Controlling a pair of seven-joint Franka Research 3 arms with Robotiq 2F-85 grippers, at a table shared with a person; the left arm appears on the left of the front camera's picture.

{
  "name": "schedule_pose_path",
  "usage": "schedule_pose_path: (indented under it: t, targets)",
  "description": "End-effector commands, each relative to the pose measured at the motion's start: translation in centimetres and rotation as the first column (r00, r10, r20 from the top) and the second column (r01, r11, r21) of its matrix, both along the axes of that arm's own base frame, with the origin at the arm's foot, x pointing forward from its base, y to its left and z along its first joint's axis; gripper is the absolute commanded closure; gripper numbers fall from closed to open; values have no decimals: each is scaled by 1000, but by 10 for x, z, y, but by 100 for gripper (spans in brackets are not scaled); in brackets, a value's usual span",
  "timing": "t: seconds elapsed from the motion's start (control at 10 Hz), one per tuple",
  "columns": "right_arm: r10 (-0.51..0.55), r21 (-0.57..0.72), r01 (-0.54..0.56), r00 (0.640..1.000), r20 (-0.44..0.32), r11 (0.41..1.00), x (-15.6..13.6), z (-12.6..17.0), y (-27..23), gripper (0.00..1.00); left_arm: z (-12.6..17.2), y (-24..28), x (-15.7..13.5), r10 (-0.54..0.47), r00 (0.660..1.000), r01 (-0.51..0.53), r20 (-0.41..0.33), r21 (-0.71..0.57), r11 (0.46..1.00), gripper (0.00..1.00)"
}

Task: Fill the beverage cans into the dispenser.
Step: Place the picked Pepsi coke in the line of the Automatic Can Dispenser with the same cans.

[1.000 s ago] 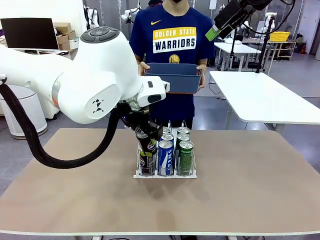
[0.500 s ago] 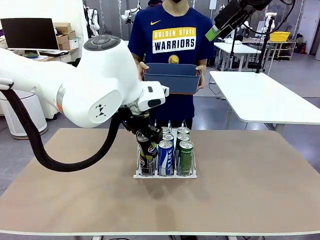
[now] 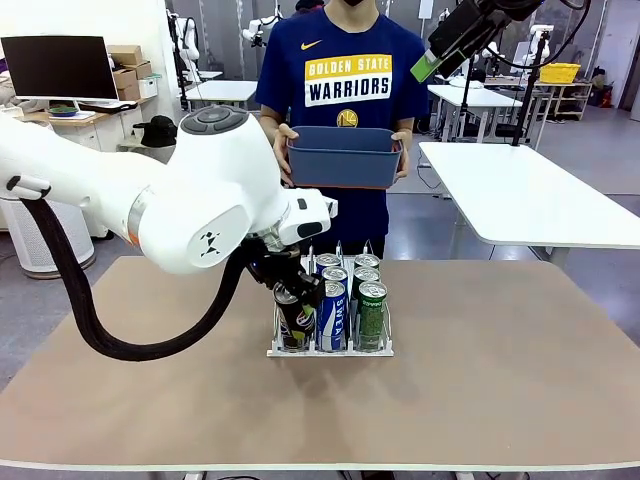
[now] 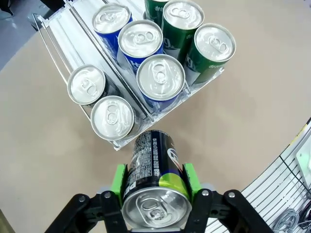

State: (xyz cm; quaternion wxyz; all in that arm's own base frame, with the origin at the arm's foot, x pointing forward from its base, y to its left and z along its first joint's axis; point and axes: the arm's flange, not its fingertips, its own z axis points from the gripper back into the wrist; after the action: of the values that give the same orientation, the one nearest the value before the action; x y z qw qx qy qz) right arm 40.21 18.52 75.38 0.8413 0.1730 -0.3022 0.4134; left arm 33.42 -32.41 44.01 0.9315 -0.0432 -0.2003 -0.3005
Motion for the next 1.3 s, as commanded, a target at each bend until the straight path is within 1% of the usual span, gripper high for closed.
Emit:
schedule_pose_path:
  t: [0.0, 0.1, 0.2, 0.4, 0.6, 1.2]
  targets:
    - [2, 12, -2, 1000, -4, 1000, 0, 0, 0, 0, -5, 2, 3, -21, 1000, 21, -13, -32, 999, 42]
    - [2, 12, -2, 1000, -4, 1000, 0, 0, 0, 0, -6, 9, 4, -28, 999, 28, -18, -24, 999, 42]
    - [2, 12, -2, 1000, -4, 1000, 0, 0, 0, 0, -9, 9, 9, -13, 1000, 13, -9, -23, 1000, 42]
    - [2, 12, -2, 1000, -4, 1000, 0, 0, 0, 0, -12, 15, 17, 49, 999, -49, -24, -3, 999, 42]
    - [2, 12, -2, 1000, -4, 1000, 0, 0, 0, 0, -16, 16, 29, 70, 997, -70, -12, -13, 997, 42]
    - [2, 12, -2, 1000, -4, 1000, 0, 0, 0, 0, -30, 12, 73, 66, 998, -66, -10, -43, 997, 42]
